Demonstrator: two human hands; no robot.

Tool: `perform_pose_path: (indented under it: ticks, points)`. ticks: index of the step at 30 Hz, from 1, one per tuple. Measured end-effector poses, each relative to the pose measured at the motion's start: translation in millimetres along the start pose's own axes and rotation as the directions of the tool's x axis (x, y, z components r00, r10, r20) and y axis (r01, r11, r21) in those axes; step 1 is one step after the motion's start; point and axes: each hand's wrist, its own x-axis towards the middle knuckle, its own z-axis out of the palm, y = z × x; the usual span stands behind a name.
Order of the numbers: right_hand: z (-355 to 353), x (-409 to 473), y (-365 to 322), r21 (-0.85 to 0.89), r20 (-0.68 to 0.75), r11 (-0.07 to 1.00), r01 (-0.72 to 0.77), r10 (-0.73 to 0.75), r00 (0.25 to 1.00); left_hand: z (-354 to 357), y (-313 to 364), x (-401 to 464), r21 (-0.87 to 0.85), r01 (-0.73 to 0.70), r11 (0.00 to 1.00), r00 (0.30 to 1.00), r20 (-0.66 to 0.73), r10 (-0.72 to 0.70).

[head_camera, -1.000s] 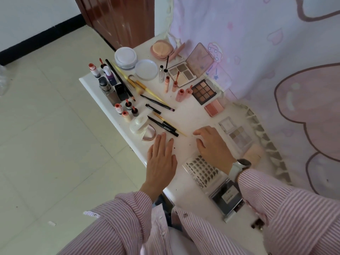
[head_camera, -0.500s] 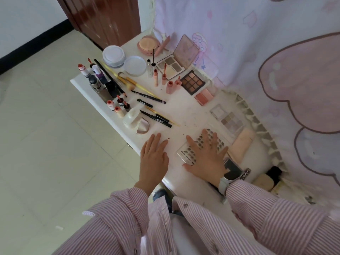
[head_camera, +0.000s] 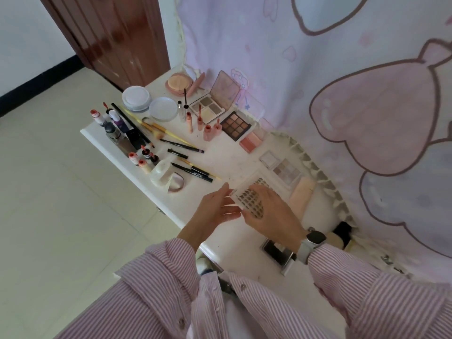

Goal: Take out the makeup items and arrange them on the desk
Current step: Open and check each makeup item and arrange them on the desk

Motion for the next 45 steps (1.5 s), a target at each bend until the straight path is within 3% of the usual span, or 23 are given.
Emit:
perform_pose_path:
  ticks: [3,5,8,12,14,19,23,25,28,33,36,39,42,45]
  points:
    - [-5,-7,3,0.130,0.057,0.991,-0.017,0.010,0.998,13,3,3,0.213,-0.103,0.972,0.995,0.011,0.103]
    - [-18,-9,8,0.232,0.044,0.973,-0.014,0.004,0.999,12,3,3,0.233,-0.138,0.963,0.987,-0.046,0.153]
    - [-40,-13,20,0.159,-0.076,0.978,0.135,-0.124,0.989,-5,8,1,0.050,-0.152,0.987,0.985,-0.071,0.155]
    - [-55,-13,14,-0.123,-0.058,0.916,0.381,-0.390,0.919,-22,22,-8,-0.211,-0.066,0.975,0.993,-0.111,0.043]
    - [-55,-11,3,-0.176,-0.084,0.879,0.443,-0.462,0.883,-23,24,-12,-0.307,-0.056,0.950,0.993,-0.120,0.020]
    - [-50,-11,-17,-0.124,-0.181,0.908,0.401,-0.418,0.890,-31,25,-26,-0.414,0.008,0.910,1.000,0.017,-0.001]
    - [-49,-11,-23,0.005,-0.100,0.960,0.281,-0.279,0.955,-30,19,-30,-0.354,0.042,0.934,0.987,0.161,0.016]
    - [-47,-9,-27,0.034,-0.067,0.963,0.266,-0.264,0.962,-20,19,-30,-0.355,0.056,0.933,0.987,0.160,0.002]
    - [-42,-6,-29,0.040,-0.010,0.958,0.283,-0.283,0.959,-8,17,-29,-0.487,0.048,0.872,0.995,0.099,0.001]
    - [-42,-9,-16,-0.115,-0.104,0.924,0.366,-0.377,0.920,-7,22,-32,-0.649,-0.021,0.760,0.963,0.192,0.190]
    - [-44,-6,-5,-0.060,-0.123,0.955,0.291,-0.296,0.947,-3,31,-30,-0.622,-0.089,0.778,0.970,0.123,0.209]
    - [-49,-2,-4,0.278,0.000,0.956,0.099,-0.103,0.995,3,34,-28,-0.511,-0.137,0.848,0.974,0.086,0.210]
    - [-50,-2,-12,0.511,0.046,0.859,-0.021,-0.003,0.999,17,29,-31,-0.184,-0.254,0.950,0.962,0.054,0.268]
    - [-45,2,-12,0.546,0.040,0.837,-0.025,0.003,0.999,35,19,-34,0.116,-0.384,0.916,0.919,0.141,0.368]
